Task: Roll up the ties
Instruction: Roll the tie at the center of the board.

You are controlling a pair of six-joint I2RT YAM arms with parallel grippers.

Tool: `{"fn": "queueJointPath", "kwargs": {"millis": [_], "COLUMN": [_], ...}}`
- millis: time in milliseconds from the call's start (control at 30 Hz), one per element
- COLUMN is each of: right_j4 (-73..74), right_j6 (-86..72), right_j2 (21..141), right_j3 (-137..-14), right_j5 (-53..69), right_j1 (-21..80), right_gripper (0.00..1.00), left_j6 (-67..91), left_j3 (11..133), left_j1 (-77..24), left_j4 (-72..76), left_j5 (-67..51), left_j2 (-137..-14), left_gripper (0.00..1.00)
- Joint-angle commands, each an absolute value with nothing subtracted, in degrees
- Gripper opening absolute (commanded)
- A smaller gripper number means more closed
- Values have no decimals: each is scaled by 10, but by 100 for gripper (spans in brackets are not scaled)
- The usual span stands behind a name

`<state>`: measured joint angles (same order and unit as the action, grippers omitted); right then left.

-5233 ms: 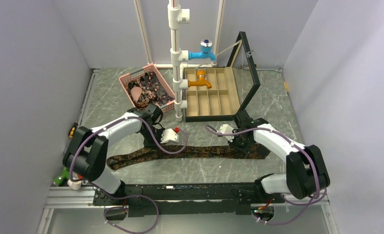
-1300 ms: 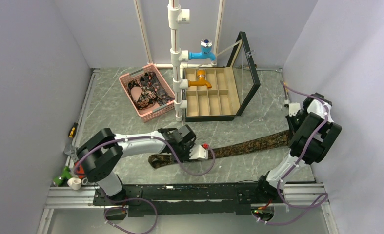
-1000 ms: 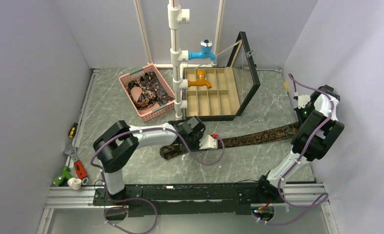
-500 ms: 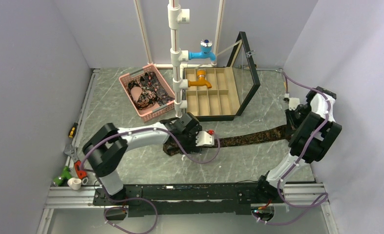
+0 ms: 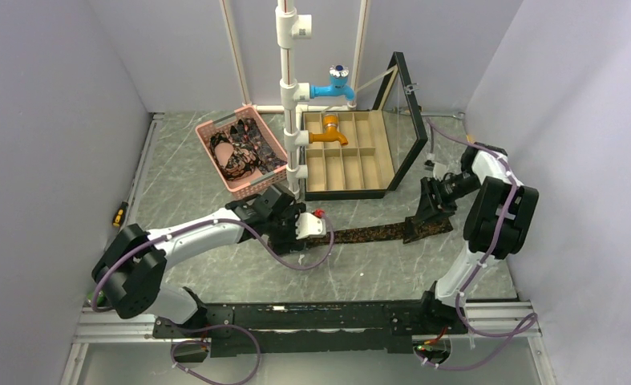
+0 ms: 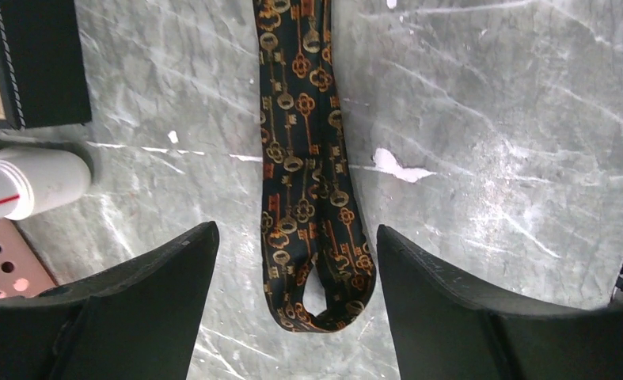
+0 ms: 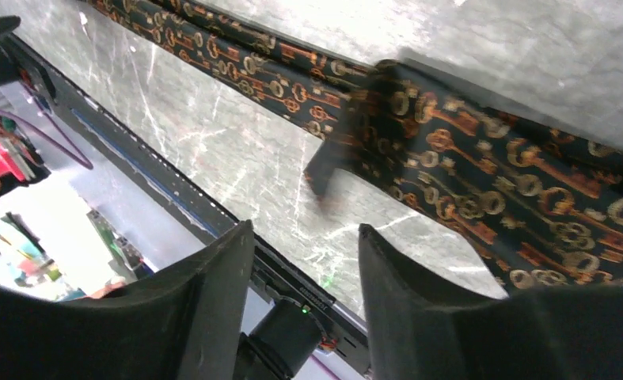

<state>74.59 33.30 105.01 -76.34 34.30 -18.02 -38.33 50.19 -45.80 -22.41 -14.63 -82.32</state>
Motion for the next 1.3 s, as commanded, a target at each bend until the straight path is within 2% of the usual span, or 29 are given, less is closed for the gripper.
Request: {"fn": "queueJointPath", "kwargs": {"millis": [0,33,100,367,533,600,667,767,867,1200,1233,1267], "right_j4": [773,780,775,629,594,587,592,599,602,575,576,581], "right_j6": [353,361,364,287,286,289,294,307,320,395,398,400], "right_j2": [1052,1052,1050,1057,1089,1102,1116,1120,1113,1074,1072,1068], "right_j3": [-788,-797,-807,-793,-782,-779,-778,-771,-772,-797,-802,-807], "right_j5": [348,339,316,176,172,185,199,202,180,51,47,51], "right_j1": [-236,-242,-262,-269,-250,-249,-250,-258,-282,-352,-353,-353], "right_gripper": [62,67,68,67,67,63,55,34,0,0,8,28], "left_j6": [-390,-389,-391,-412,-420,-424,-423,-422,-421,-421,-423,-423], "left_j3": [490,487,479,432,417,411,405,401,399,386,384,383], "left_j1": [-444,-441,-437,-436,-432,-430,-427,-420,-418,-417,-418,-418], "left_j4": [-228,-227,-226,-211,-212,-208,-204,-206,-206,-173,-168,-163], "left_j5": [-169,-170,-173,-177,-187,-188,-186,-189,-188,-193,-190,-186], "left_j2": [-794,-791,-785,-747,-721,-710,-702,-696,-693,-683,-682,-681], "left_gripper": [80,81,81,82,83,83,83,83,82,86,87,88]}}
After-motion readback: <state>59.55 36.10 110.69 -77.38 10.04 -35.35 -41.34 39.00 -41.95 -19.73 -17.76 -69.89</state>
